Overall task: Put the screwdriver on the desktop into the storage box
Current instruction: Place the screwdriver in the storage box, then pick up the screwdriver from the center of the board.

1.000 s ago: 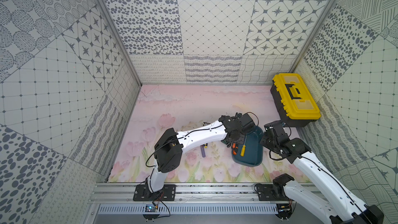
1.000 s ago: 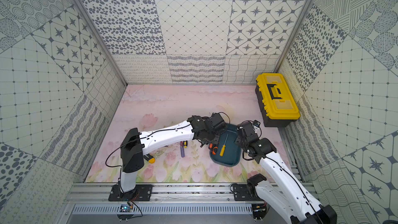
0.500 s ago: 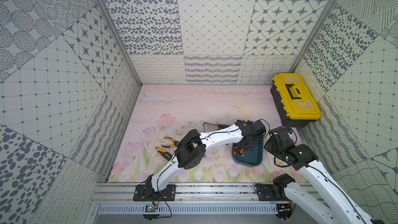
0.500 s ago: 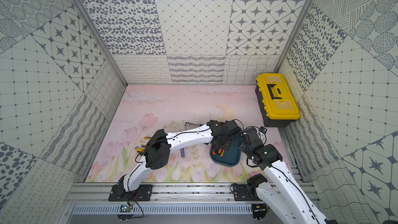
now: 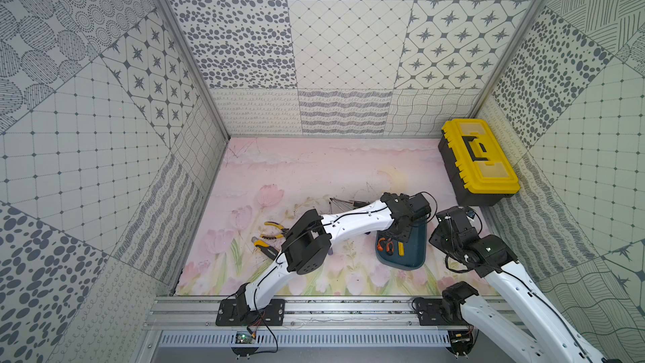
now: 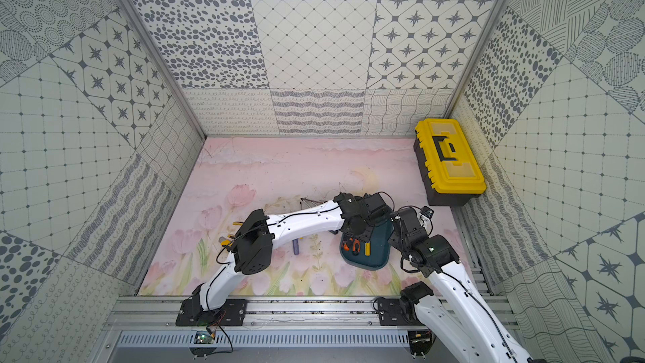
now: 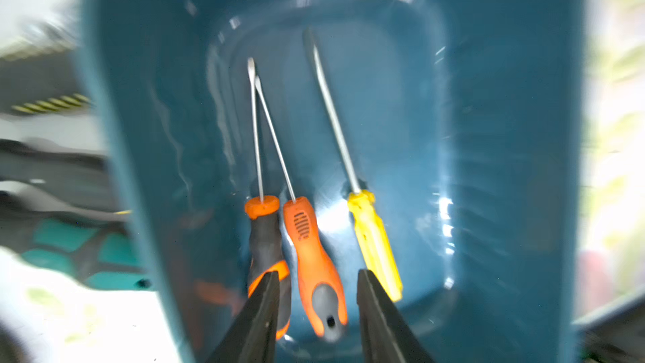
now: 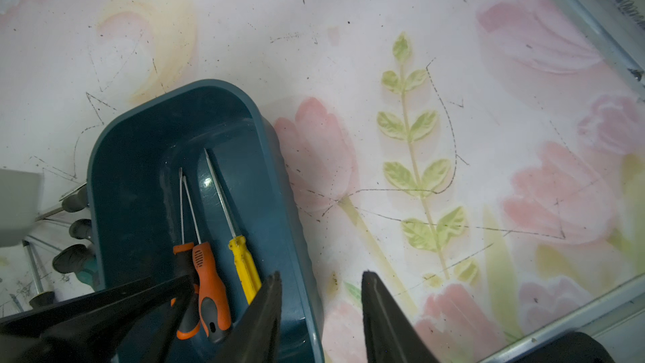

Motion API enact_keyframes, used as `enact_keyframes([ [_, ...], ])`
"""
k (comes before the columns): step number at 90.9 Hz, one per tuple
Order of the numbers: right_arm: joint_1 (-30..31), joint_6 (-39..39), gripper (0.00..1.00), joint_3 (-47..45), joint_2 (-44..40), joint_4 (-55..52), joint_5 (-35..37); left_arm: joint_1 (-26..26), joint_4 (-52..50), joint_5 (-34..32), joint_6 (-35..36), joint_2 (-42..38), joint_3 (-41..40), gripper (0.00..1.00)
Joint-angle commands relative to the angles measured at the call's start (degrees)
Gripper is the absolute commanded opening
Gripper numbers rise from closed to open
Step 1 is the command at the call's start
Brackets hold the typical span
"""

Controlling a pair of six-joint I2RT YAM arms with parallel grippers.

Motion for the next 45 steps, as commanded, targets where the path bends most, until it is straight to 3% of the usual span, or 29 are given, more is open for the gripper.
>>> enact_keyframes([
  [1, -0.3, -3.2, 0.42, 1.7, 1.1, 1.3, 0.6, 0.4, 6.8, -7.2, -0.5, -10.3, -6.0, 0.42],
  [31, 0.5, -11.7, 0.39, 5.8, 14.9, 12.9, -12.7, 11.2, 1.5, -7.9, -20.0, -30.8, -34.9, 0.42],
  [45, 2.6, -12.4, 0.39, 7.7, 20.5, 16.3, -14.4, 15.9, -0.8, -3.9, -23.1, -34.8, -44.0, 0.43],
])
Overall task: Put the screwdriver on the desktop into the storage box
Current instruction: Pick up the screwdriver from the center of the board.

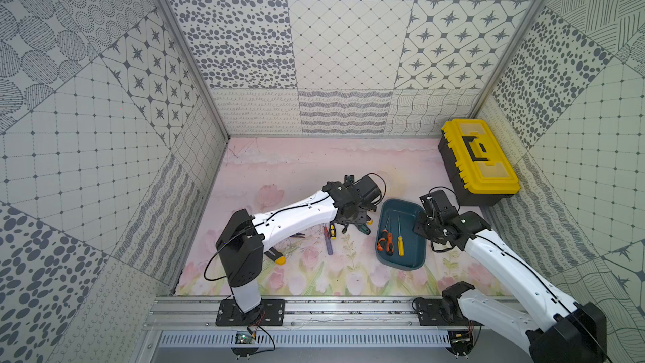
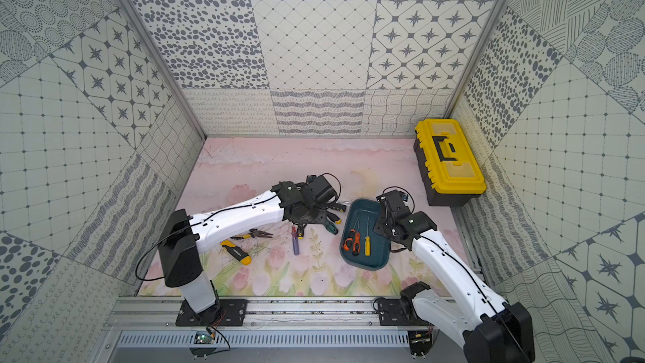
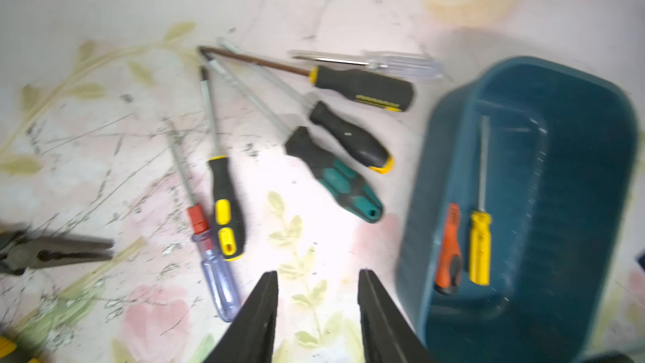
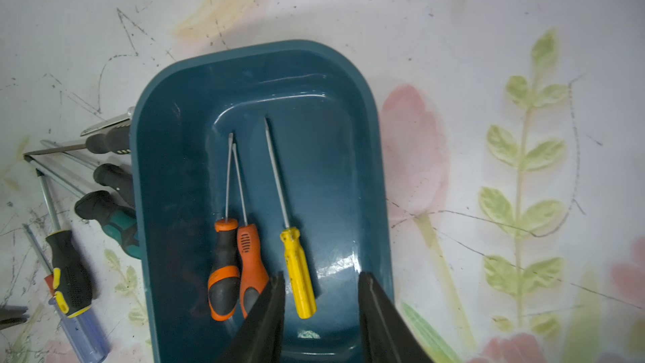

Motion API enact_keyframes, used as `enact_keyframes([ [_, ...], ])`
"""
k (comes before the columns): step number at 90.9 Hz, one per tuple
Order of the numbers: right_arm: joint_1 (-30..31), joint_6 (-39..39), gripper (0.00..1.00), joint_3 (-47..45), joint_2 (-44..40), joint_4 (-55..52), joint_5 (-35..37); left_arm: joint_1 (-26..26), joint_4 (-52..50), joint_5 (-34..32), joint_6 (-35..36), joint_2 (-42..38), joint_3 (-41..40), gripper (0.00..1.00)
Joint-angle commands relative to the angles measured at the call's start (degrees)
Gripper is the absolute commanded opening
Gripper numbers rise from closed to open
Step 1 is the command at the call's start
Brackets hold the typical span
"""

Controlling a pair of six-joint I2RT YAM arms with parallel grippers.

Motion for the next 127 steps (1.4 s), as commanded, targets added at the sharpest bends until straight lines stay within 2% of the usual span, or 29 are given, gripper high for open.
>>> enact_keyframes([
  [1, 1.5, -2.2, 0.39, 2.6, 2.8, 5.5, -3.5, 4.3, -5.6, 2.0, -10.4, -4.7, -9.3, 0.43],
  [16, 2.4, -1.6, 0.39, 3.3, 6.3, 6.3, -4.2, 4.6, -7.6, 4.0, -10.8, -4.5, -13.1, 0.44],
  [28, 2.5, -1.0, 0.38, 2.8, 7.0, 6.6, -3.9, 4.6, -5.0, 7.3, -9.5, -3.1, -16.6, 0.46],
  [51, 2.6, -0.6, 0.38, 2.6, 7.8, 6.6, -3.5, 4.8, 0.9, 11.3, -6.5, 0.3, -17.9, 0.54],
  [67, 2.5, -0.4, 0.38, 2.6, 7.7, 6.6, -3.4, 5.2, 4.8, 13.4, -5.6, 3.3, -18.0, 0.56],
  [94, 2.5, -0.4, 0.38, 2.9, 7.3, 5.9, -3.1, 5.4, 5.7, 9.6, -5.0, 6.1, -18.3, 0.38],
  [117, 2.6, -0.4, 0.37, 3.0, 7.2, 5.6, -3.0, 6.0, 6.4, 6.6, -5.2, 4.6, -20.5, 0.24],
  [127, 2.6, -0.5, 0.37, 3.0, 6.9, 5.6, -2.8, 5.6, 5.5, 6.5, -5.9, 1.3, -23.8, 0.16],
])
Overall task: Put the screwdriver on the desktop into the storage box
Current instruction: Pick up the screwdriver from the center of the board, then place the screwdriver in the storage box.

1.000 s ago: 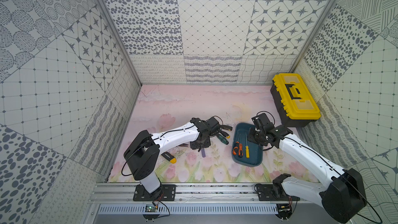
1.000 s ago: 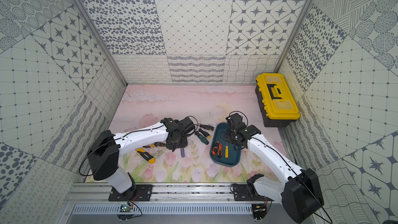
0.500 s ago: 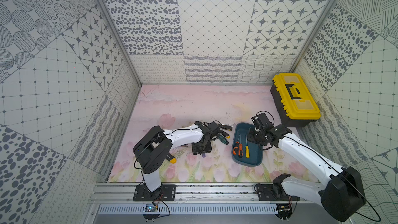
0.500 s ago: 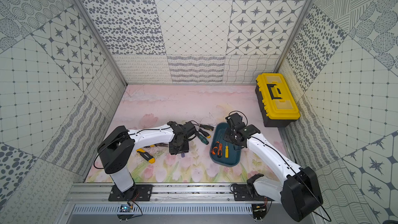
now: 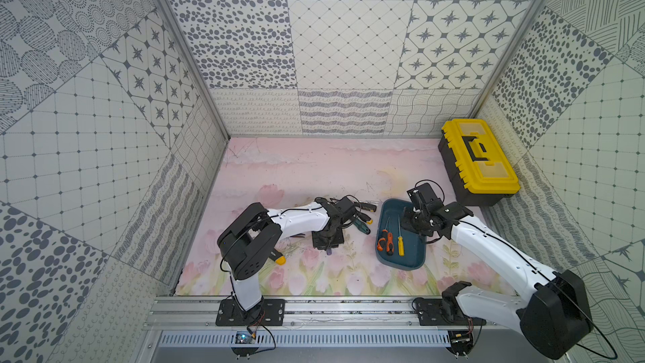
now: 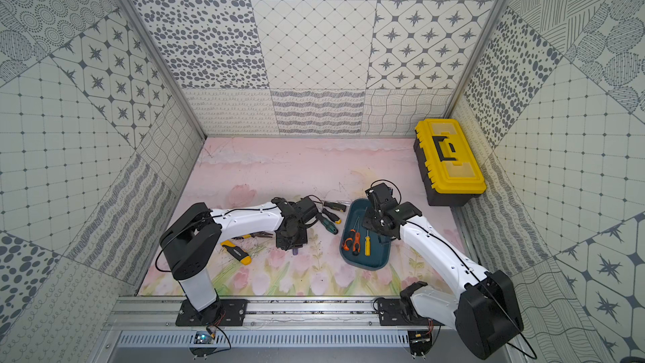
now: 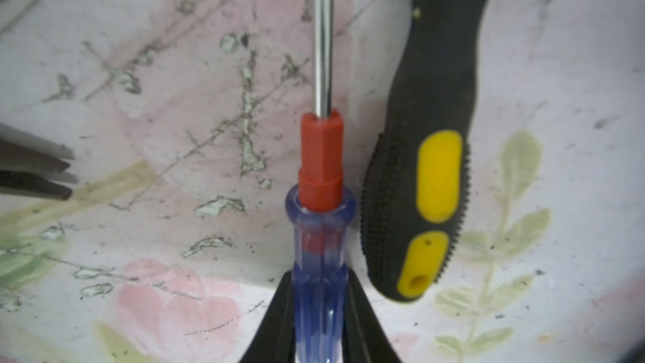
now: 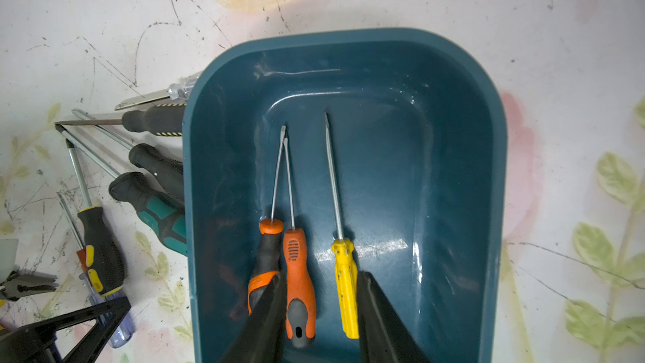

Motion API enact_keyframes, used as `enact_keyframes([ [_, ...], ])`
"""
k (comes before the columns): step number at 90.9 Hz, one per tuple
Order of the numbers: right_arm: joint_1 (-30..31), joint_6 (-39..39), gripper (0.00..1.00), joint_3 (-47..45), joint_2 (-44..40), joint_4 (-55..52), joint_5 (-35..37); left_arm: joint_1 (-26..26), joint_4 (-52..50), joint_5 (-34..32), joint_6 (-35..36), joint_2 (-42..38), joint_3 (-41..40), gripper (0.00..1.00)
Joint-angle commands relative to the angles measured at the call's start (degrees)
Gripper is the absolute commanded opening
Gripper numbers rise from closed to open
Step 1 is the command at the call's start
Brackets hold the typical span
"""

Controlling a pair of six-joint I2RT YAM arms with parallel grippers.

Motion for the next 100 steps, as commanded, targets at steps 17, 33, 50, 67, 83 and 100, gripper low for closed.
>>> enact_keyframes([
  [17, 0.2, 0.8, 0.37, 0.4, -0.8, 0.8, 0.4, -1.0, -3.2, -7.3, -0.7, -12.1, -8.8, 0.11],
  [33, 0.2, 1.6, 0.37, 0.4, -1.5, -0.1, 3.1, -7.8, 0.0, -5.4, 7.3, -18.9, -5.2, 0.11],
  [50, -1.6, 6.9, 0.38, -1.0, -8.0, -4.5, 10.0, -14.5, 2.1, 0.0, 15.8, -13.2, 7.0, 0.11],
  [67, -2.1, 10.4, 0.38, -3.8, -19.4, -10.7, 15.4, -17.9, 2.8, 5.5, 19.8, 0.0, 23.4, 0.12],
  [83, -2.2, 11.8, 0.39, -4.6, -27.7, -16.6, 17.9, -18.6, 1.9, 11.0, 19.5, 12.2, 35.7, 0.16],
  [100, -2.2, 12.5, 0.39, -5.1, -30.9, -19.1, 18.1, -18.5, 0.1, 11.4, 17.7, 20.3, 43.5, 0.16],
])
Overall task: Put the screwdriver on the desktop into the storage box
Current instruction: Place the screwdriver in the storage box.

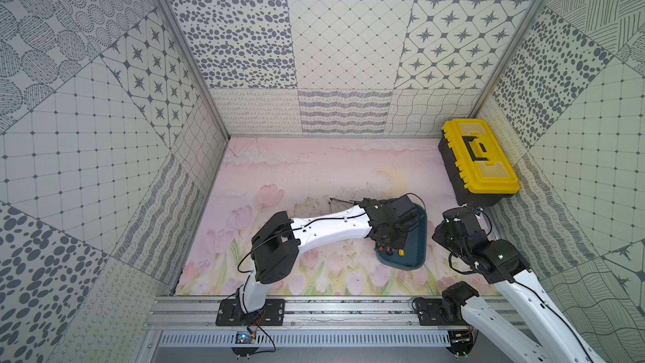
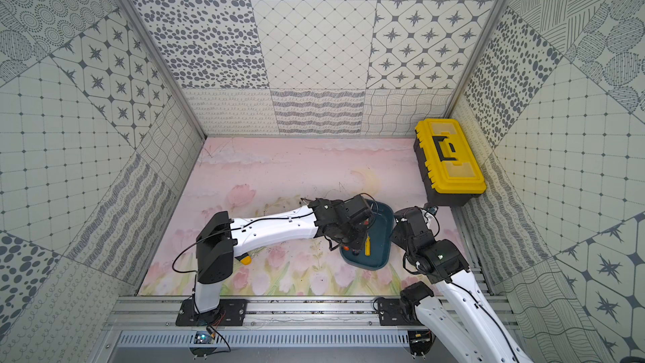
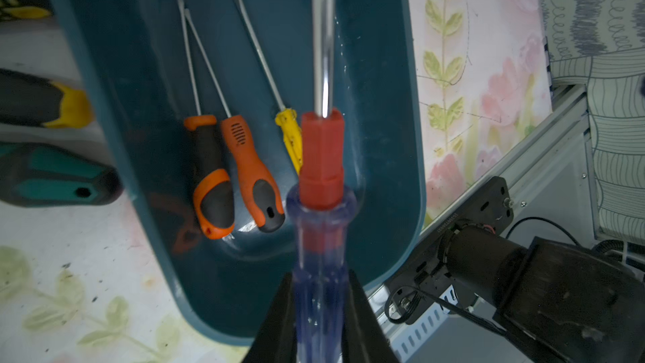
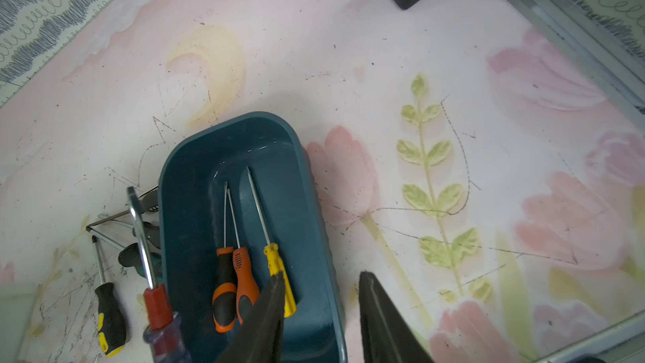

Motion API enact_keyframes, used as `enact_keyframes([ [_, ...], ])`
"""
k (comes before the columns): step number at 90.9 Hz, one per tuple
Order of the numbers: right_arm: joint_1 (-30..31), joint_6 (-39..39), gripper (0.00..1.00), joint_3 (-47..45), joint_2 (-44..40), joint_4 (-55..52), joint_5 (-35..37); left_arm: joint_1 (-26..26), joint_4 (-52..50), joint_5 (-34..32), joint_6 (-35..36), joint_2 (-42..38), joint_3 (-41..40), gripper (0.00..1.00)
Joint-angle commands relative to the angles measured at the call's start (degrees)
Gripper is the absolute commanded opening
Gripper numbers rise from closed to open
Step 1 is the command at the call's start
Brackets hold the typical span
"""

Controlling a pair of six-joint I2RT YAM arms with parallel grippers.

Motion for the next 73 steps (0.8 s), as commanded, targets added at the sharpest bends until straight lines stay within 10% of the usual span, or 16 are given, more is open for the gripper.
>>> enact_keyframes([
  [1, -0.3, 1.5, 0.39, -1.1, -1.1, -2.5, 1.7, -0.3, -2.7, 4.5, 1.2, 7.6, 8.7, 0.16],
  [47, -0.3, 1.0, 0.41, -1.1, -0.8, -3.0, 1.3, -0.3, -21.6, -3.1, -8.4, 18.5, 20.0, 0.13],
  [73, -0.3, 0.8, 0.44, -1.3, -0.1, -2.9, 0.3, -0.3, -21.2, -4.8, -9.4, 18.7, 20.1, 0.45],
])
